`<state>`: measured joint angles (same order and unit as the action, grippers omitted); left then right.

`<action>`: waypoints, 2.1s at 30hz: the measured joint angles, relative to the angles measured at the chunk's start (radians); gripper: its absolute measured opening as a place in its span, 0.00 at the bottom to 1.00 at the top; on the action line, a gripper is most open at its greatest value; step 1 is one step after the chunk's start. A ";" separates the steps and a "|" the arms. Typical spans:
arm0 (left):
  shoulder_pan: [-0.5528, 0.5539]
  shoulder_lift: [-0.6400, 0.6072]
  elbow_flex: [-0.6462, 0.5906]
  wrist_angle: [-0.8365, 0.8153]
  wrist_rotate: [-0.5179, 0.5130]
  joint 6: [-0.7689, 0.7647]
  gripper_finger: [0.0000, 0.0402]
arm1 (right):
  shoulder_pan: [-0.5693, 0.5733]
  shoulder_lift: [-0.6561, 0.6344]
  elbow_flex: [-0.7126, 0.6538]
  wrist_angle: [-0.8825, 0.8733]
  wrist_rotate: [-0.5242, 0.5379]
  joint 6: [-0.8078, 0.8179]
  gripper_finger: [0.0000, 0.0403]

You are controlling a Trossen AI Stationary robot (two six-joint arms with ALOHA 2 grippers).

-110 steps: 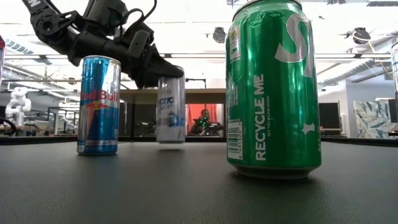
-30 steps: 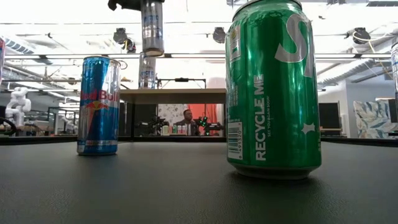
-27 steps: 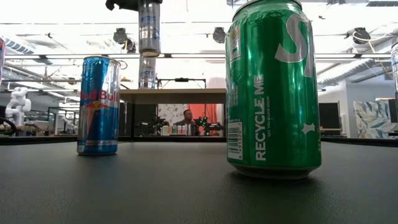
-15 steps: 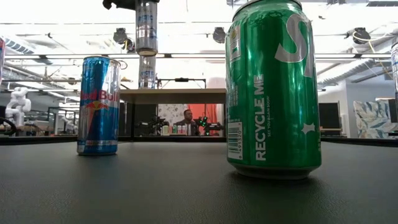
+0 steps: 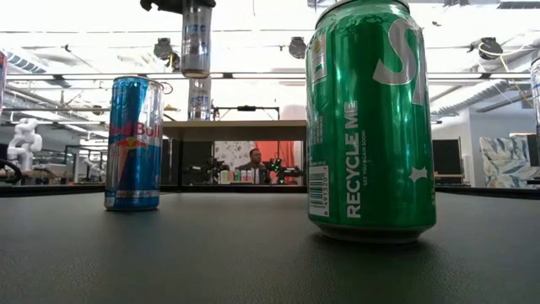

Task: Place canned beverage on shelf
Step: Put the white-blue soda can, aligned with the other white-blue soda can on the shelf

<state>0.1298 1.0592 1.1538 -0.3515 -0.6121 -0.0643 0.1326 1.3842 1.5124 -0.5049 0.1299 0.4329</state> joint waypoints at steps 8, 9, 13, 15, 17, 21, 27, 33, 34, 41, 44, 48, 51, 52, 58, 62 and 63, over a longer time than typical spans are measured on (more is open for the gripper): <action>0.076 0.000 0.000 -0.006 0.011 0.002 0.65 | 0.000 0.000 0.000 0.000 0.000 0.019 0.99; 0.087 0.000 0.000 -0.011 0.019 0.002 0.65 | 0.000 0.000 0.000 0.000 0.000 0.020 0.99; 0.130 0.000 0.000 -0.052 0.064 0.003 0.65 | 0.000 0.000 0.000 0.000 -0.001 0.026 0.99; 0.150 0.000 0.000 -0.068 0.100 0.002 0.65 | 0.000 0.000 0.000 0.000 -0.001 0.026 0.99; 0.167 0.000 0.000 -0.077 0.126 0.003 0.65 | 0.000 0.000 0.000 0.000 -0.001 0.026 0.99; 0.210 0.000 -0.001 -0.096 0.135 0.020 0.65 | 0.000 0.000 0.000 0.000 -0.001 0.026 0.99; 0.272 -0.008 -0.002 -0.094 0.198 -0.003 0.65 | 0.000 0.000 0.000 0.000 -0.004 0.026 0.99; 0.286 -0.025 -0.002 -0.114 0.217 -0.030 0.65 | 0.007 0.000 0.000 0.000 -0.003 0.025 0.99; 0.289 -0.025 -0.002 -0.108 0.216 -0.032 0.65 | 0.007 0.000 0.000 0.000 -0.003 0.025 0.99; 0.323 -0.029 -0.047 -0.039 0.222 -0.033 0.65 | 0.007 0.000 0.000 0.000 -0.002 0.002 0.99; 0.331 -0.042 -0.093 0.010 0.252 -0.035 0.65 | 0.007 0.000 0.000 0.000 -0.002 0.000 0.99; 0.330 -0.043 -0.130 0.058 0.275 -0.043 0.65 | 0.007 0.000 0.000 0.000 -0.002 0.000 0.99; 0.336 -0.042 -0.137 0.073 0.278 -0.035 0.65 | 0.007 0.000 0.000 0.000 -0.002 0.001 0.99; 0.338 -0.043 -0.141 0.079 0.277 -0.035 0.65 | 0.007 0.000 0.000 0.000 -0.002 0.000 0.99; 0.356 -0.042 -0.148 0.061 0.278 -0.034 0.65 | 0.007 0.000 0.000 0.000 -0.001 0.001 0.99; 0.376 -0.043 -0.148 0.053 0.277 -0.035 0.65 | 0.007 0.000 0.000 0.000 -0.001 0.001 0.99; 0.378 -0.043 -0.148 0.053 0.278 -0.039 0.65 | 0.007 0.000 0.000 0.000 -0.001 0.001 0.99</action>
<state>0.5083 1.0164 1.0061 -0.2989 -0.3340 -0.1035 0.1394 1.3842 1.5124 -0.5053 0.1291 0.4335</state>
